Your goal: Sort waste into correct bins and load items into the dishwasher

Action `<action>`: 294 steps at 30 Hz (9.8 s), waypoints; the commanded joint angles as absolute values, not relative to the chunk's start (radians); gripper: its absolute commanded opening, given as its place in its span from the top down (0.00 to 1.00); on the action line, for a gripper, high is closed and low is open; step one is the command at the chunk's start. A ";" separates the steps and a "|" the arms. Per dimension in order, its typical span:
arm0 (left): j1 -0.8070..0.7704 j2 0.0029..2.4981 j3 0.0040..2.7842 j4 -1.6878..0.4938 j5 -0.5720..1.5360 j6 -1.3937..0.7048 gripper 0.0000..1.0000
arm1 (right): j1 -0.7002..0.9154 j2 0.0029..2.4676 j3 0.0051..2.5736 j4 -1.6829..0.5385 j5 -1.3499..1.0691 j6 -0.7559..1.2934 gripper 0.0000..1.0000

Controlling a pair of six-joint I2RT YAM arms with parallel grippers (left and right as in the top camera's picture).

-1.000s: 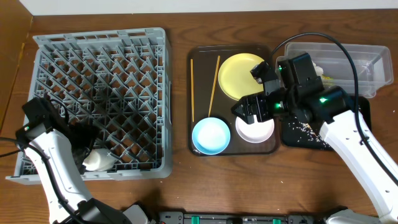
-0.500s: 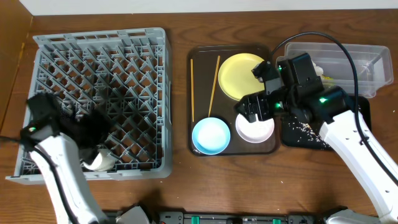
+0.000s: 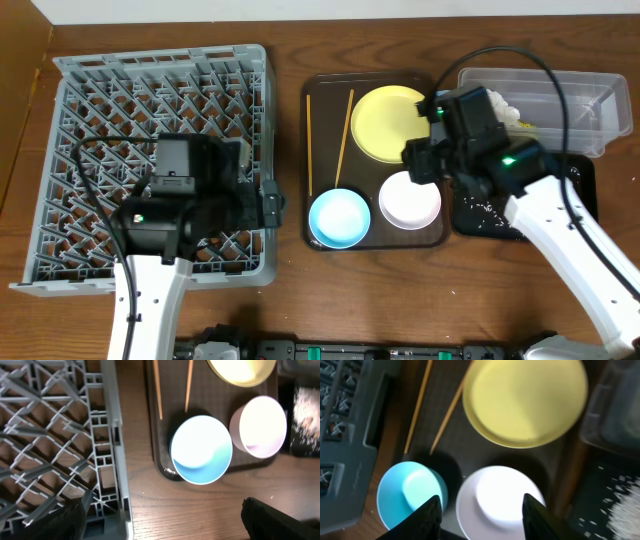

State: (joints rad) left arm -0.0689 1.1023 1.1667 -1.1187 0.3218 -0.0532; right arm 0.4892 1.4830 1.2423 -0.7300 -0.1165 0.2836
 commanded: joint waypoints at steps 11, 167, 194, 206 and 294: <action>-0.096 1.105 1.183 -1.121 0.278 -0.023 0.02 | 0.560 1.631 1.243 -0.620 -0.005 0.303 0.51; -0.309 1.274 1.278 -0.818 0.161 -0.162 0.01 | 0.020 0.007 0.006 -0.064 -0.102 -0.099 0.01; -0.401 2.058 1.425 -0.558 0.146 -0.147 0.51 | 0.020 0.007 0.006 -0.064 -0.102 -0.099 0.01; -0.411 2.106 1.425 -0.544 0.142 -0.147 0.92 | 0.020 0.007 0.006 -0.064 -0.102 -0.099 0.01; -0.355 2.104 1.364 -0.552 -0.033 -0.235 0.92 | 0.020 0.007 0.006 -0.064 -0.102 -0.099 0.01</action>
State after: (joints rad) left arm -0.3599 2.0594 1.3735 -0.5282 -0.0521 -0.1898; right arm 0.0235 0.0124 0.0090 -0.0631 -0.0978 -0.0883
